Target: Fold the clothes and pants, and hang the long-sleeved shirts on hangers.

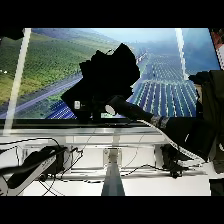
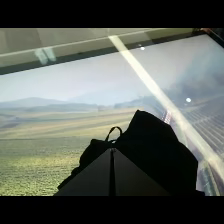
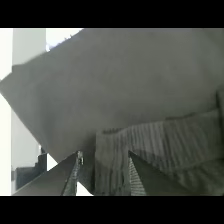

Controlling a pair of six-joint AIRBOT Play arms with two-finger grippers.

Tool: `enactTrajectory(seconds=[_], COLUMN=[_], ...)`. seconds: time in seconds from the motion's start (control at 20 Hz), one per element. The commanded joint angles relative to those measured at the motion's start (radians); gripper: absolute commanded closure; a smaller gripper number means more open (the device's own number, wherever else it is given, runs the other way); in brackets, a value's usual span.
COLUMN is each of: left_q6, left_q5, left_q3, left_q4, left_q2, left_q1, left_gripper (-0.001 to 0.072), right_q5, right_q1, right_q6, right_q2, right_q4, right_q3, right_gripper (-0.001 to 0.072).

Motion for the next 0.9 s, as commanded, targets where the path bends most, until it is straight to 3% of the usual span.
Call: enactTrajectory(seconds=[0.0, 0.3, 0.45, 0.7, 0.75, 0.8, 0.85], left_q6=[0.000, 0.000, 0.000, 0.000, 0.000, 0.000, 0.000], left_q5=[0.000, 0.000, 0.000, 0.000, 0.000, 0.000, 0.000], left_q3=[0.000, 0.000, 0.000, 0.000, 0.000, 0.000, 0.000], left_q4=[-0.002, -0.003, -0.002, -0.002, -0.002, -0.002, -0.002], left_q2=[0.000, 0.000, 0.000, 0.000, 0.000, 0.000, 0.000], left_q1=[0.000, 0.000, 0.000, 0.000, 0.000, 0.000, 0.000], left_gripper=[0.0697, 0.0697, 0.0697, 0.0697, 0.0697, 0.0697, 0.0697], right_q5=[0.020, 0.029, 0.022, 0.061, 0.047, 0.041, 0.036], right_q1=[-0.006, -0.010, -0.021, -0.020, -0.020, -0.021, -0.020], right_q6=[-0.032, -0.055, -0.050, -0.048, -0.049, -0.049, -0.048], right_q2=[-0.031, -0.080, -0.083, -0.108, -0.108, -0.107, -0.107], right_q4=[0.013, 0.010, -0.002, -0.003, -0.010, -0.030, -0.047], right_q3=[0.009, 0.062, 0.096, 0.097, 0.097, 0.102, 0.115], right_gripper=[0.0359, 0.0372, 0.0445, 0.0442, 0.0494, 0.0646, 0.0696])
